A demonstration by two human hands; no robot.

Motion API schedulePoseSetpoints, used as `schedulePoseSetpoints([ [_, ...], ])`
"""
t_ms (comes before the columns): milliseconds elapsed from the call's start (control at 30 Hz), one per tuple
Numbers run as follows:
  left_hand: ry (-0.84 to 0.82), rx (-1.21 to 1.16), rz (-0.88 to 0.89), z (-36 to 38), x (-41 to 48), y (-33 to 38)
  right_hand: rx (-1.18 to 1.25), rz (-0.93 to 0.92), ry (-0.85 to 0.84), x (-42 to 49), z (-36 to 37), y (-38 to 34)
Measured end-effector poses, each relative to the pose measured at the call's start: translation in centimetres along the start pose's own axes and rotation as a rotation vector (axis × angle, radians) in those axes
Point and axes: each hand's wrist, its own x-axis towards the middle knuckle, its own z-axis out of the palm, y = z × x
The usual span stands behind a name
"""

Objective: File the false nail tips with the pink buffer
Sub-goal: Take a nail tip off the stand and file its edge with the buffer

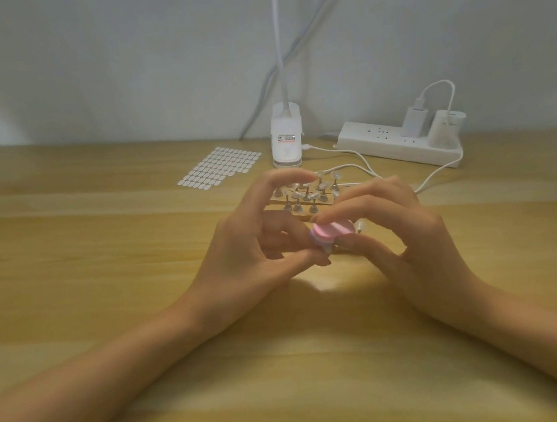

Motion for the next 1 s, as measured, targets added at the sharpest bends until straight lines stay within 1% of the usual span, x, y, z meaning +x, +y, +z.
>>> schedulePoseSetpoints([
  [167,0.008,0.095,0.058,-0.01,-0.02,0.11,-0.023,-0.045,0.016,0.00,-0.10,-0.16],
  [333,0.025,0.106,0.085,-0.23,-0.04,0.07,-0.041,-0.125,-0.035,-0.28,-0.01,-0.37],
  [367,0.033,0.110,0.088,-0.27,0.01,-0.02,-0.056,-0.124,-0.027,-0.27,-0.03,-0.22],
  [467,0.044,0.124,0.090,-0.29,0.10,-0.29,-0.076,-0.042,0.027,0.06,-0.33,0.11],
  [600,0.032,0.142,0.110,-0.17,-0.04,-0.10,-0.070,-0.091,-0.004,-0.15,-0.10,-0.35],
  [700,0.042,0.131,0.090,-0.24,0.04,-0.12,-0.083,-0.029,0.034,0.05,-0.30,-0.27],
  [833,0.027,0.130,0.094,-0.15,-0.02,0.08,-0.053,-0.067,-0.016,-0.22,0.15,-0.58],
  [933,0.036,0.122,0.070,-0.17,0.07,-0.01,-0.070,-0.009,0.027,0.09,-0.07,-0.18],
  [1000,0.034,0.132,0.077,-0.08,0.00,0.11,-0.047,-0.002,0.025,0.12,-0.15,-0.06],
])
